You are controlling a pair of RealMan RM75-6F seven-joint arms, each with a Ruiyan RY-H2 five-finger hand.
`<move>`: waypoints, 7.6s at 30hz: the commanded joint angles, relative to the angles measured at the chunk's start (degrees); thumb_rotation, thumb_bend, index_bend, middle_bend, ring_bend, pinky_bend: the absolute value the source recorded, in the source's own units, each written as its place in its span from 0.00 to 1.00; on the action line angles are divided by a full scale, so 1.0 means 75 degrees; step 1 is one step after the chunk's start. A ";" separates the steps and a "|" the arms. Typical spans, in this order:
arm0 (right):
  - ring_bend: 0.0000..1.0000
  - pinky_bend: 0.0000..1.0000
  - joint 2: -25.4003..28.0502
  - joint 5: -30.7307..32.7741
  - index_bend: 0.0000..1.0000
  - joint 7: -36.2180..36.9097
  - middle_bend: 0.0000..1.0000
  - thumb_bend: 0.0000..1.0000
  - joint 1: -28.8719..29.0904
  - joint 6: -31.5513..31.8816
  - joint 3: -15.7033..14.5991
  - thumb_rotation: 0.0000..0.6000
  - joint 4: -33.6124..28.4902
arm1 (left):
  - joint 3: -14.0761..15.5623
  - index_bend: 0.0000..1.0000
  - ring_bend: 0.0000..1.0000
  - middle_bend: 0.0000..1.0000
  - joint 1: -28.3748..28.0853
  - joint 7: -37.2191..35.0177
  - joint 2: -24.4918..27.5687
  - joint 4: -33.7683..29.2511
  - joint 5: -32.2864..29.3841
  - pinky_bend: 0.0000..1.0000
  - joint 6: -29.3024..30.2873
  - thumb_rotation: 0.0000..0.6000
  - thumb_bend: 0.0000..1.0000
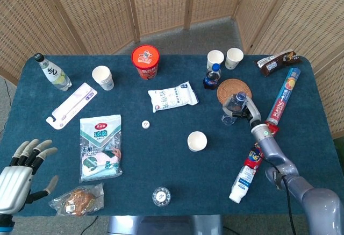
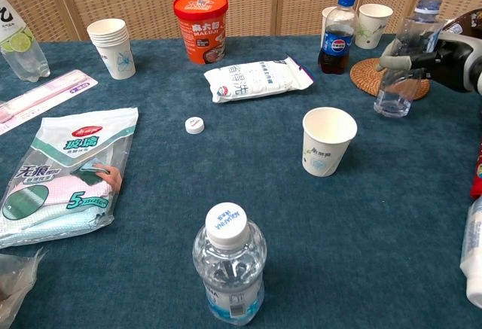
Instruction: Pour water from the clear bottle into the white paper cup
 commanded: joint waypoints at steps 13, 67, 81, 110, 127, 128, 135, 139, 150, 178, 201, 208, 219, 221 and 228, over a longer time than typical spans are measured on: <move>0.52 0.39 0.1528 -0.0290 0.60 -0.2305 0.55 0.34 -0.0084 0.0821 -0.0063 1.00 -0.2273 | -0.0108 0.20 0.07 0.16 -0.0107 -0.0058 0.0038 0.0037 -0.0033 0.00 -0.0072 0.88 0.42; 0.54 0.43 0.0570 -0.1234 0.60 -0.7864 0.55 0.30 -0.0337 0.3916 -0.0259 1.00 -0.1331 | -0.0134 0.21 0.07 0.16 -0.0169 0.0170 0.0027 -0.0107 0.0102 0.00 -0.0192 0.88 0.41; 0.54 0.43 0.0576 -0.1302 0.60 -0.9570 0.55 0.28 -0.0317 0.3795 -0.0442 1.00 -0.1497 | -0.0151 0.21 0.07 0.16 -0.0222 0.0109 -0.0047 -0.0033 0.0066 0.00 -0.0250 0.88 0.42; 0.54 0.43 0.0319 -0.1401 0.59 -1.2138 0.55 0.27 -0.0303 0.3685 -0.0622 1.00 -0.1722 | -0.0147 0.21 0.07 0.16 -0.0266 -0.0120 -0.0114 0.0164 0.0032 0.00 -0.0261 0.88 0.42; 0.54 0.43 0.0366 -0.1286 0.59 -1.3400 0.55 0.26 -0.0163 0.3415 -0.0484 1.00 -0.2272 | -0.0176 0.20 0.07 0.16 -0.0342 -0.0224 -0.0162 0.0251 -0.0023 0.00 -0.0319 0.88 0.42; 0.54 0.43 0.0358 -0.1290 0.59 -1.3443 0.55 0.26 -0.0164 0.3419 -0.0486 1.00 -0.2266 | -0.0176 0.20 0.07 0.16 -0.0345 -0.0229 -0.0164 0.0255 -0.0025 0.00 -0.0321 0.88 0.42; 0.54 0.43 0.0224 -0.1339 0.59 -1.3712 0.55 0.27 -0.0188 0.3542 -0.0500 1.00 -0.2122 | -0.0167 0.21 0.08 0.16 -0.0340 -0.0260 -0.0152 0.0276 -0.0029 0.00 -0.0299 0.88 0.42; 0.54 0.41 0.0142 -0.1387 0.59 -1.3945 0.55 0.26 -0.0193 0.3621 -0.0512 1.00 -0.2094 | -0.0168 0.21 0.07 0.16 -0.0358 -0.0286 -0.0166 0.0298 -0.0032 0.00 -0.0317 0.88 0.42; 0.54 0.40 0.0041 -0.1480 0.59 -1.4426 0.55 0.26 -0.0128 0.3614 -0.0540 1.00 -0.2057 | -0.0152 0.21 0.07 0.16 -0.0345 -0.0349 -0.0157 0.0348 -0.0028 0.00 -0.0278 0.88 0.42; 0.55 0.35 -0.0167 -0.1659 0.59 -1.4634 0.56 0.26 -0.0036 0.3808 -0.0590 1.00 -0.1523 | -0.0141 0.21 0.08 0.16 -0.0341 -0.0444 -0.0136 0.0407 -0.0025 0.00 -0.0231 0.88 0.42; 0.55 0.32 -0.0224 -0.1698 0.59 -1.4622 0.56 0.26 -0.0028 0.4002 -0.0606 1.00 -0.1163 | -0.0160 0.21 0.07 0.16 -0.0354 -0.0339 -0.0071 0.0282 -0.0047 0.00 -0.0228 0.88 0.42; 0.55 0.32 -0.0194 -0.1651 0.59 -1.4589 0.56 0.26 -0.0050 0.3985 -0.0600 1.00 -0.1233 | -0.0164 0.21 0.07 0.16 -0.0348 -0.0314 -0.0085 0.0269 -0.0027 0.00 -0.0211 0.88 0.42; 0.55 0.32 0.0043 -0.1330 0.59 -1.4257 0.56 0.26 -0.0117 0.3648 -0.0497 1.00 -0.1829 | -0.0167 0.21 0.07 0.16 -0.0351 -0.0343 -0.0119 0.0306 -0.0046 0.00 -0.0218 0.88 0.42; 0.55 0.30 0.0095 -0.1272 0.59 -1.4228 0.56 0.26 -0.0135 0.3587 -0.0480 1.00 -0.1963 | -0.0165 0.21 0.07 0.16 -0.0353 -0.0343 -0.0127 0.0314 -0.0047 0.00 -0.0226 0.88 0.42; 0.55 0.28 0.0317 -0.1054 0.59 -1.4076 0.56 0.25 -0.0209 0.3349 -0.0430 1.00 -0.2567 | -0.0166 0.21 0.07 0.16 -0.0357 -0.0364 -0.0152 0.0333 -0.0048 0.00 -0.0231 0.89 0.42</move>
